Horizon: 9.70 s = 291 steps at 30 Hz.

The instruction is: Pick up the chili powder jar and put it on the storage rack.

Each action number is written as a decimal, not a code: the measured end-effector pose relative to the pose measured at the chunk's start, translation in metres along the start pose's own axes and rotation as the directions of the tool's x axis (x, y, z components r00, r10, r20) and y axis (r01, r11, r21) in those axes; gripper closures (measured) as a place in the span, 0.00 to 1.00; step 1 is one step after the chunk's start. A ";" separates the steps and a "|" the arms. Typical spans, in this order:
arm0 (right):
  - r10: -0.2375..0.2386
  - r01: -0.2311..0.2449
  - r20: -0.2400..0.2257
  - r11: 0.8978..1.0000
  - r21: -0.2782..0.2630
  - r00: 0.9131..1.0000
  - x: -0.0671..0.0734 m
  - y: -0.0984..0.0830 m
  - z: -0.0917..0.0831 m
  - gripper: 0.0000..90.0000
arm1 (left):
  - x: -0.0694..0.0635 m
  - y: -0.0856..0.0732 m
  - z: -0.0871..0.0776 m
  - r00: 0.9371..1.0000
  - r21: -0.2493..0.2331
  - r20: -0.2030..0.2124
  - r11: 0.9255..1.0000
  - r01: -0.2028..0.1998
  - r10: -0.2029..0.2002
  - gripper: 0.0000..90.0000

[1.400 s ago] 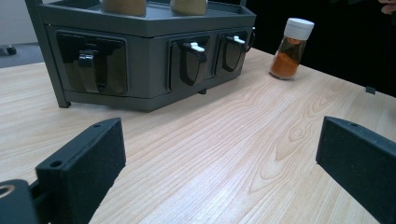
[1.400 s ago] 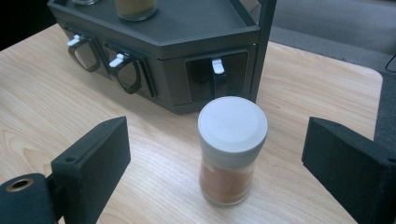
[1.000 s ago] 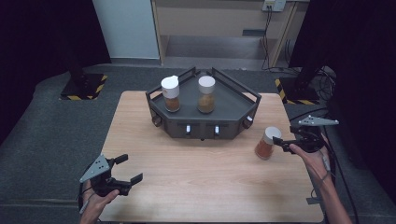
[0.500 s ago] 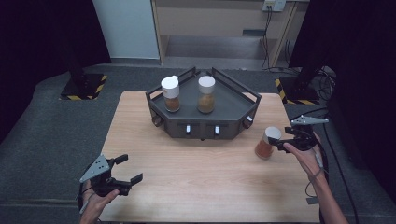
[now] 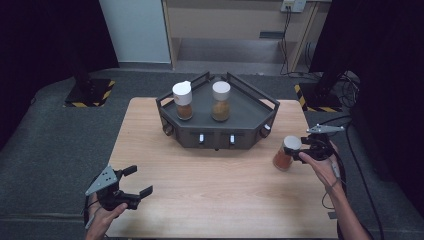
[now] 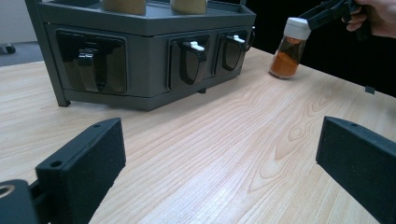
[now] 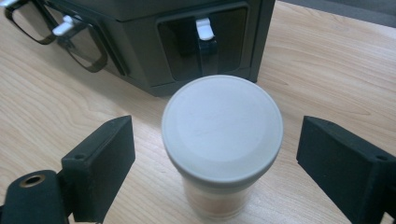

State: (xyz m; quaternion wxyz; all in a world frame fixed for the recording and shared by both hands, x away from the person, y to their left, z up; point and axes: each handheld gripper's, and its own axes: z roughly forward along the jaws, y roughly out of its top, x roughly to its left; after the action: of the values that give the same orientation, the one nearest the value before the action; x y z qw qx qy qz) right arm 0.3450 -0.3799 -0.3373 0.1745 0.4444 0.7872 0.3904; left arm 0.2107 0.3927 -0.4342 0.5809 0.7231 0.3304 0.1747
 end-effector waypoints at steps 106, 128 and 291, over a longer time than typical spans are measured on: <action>-0.335 0.356 -0.301 0.934 0.018 0.893 0.020 0.159 -0.019 0.38 | 0.002 -0.002 -0.001 1.000 -0.007 0.001 1.000 0.020 -0.020 0.00; -0.327 0.346 -0.272 0.938 0.022 0.905 0.028 0.197 -0.011 0.38 | 0.002 -0.002 -0.001 1.000 -0.008 0.001 1.000 0.021 -0.021 0.00; -0.357 0.234 -0.259 0.883 -0.407 0.898 0.064 0.041 -0.076 0.06 | 0.003 -0.002 -0.002 0.999 -0.004 0.000 0.999 0.033 -0.033 0.00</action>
State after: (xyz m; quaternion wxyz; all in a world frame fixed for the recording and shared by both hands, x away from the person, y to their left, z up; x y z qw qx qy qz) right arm 0.2862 -0.3485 -0.2527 0.1796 0.2064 0.7775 0.5662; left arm 0.2106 0.3963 -0.4358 0.5851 0.7164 0.3421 0.1656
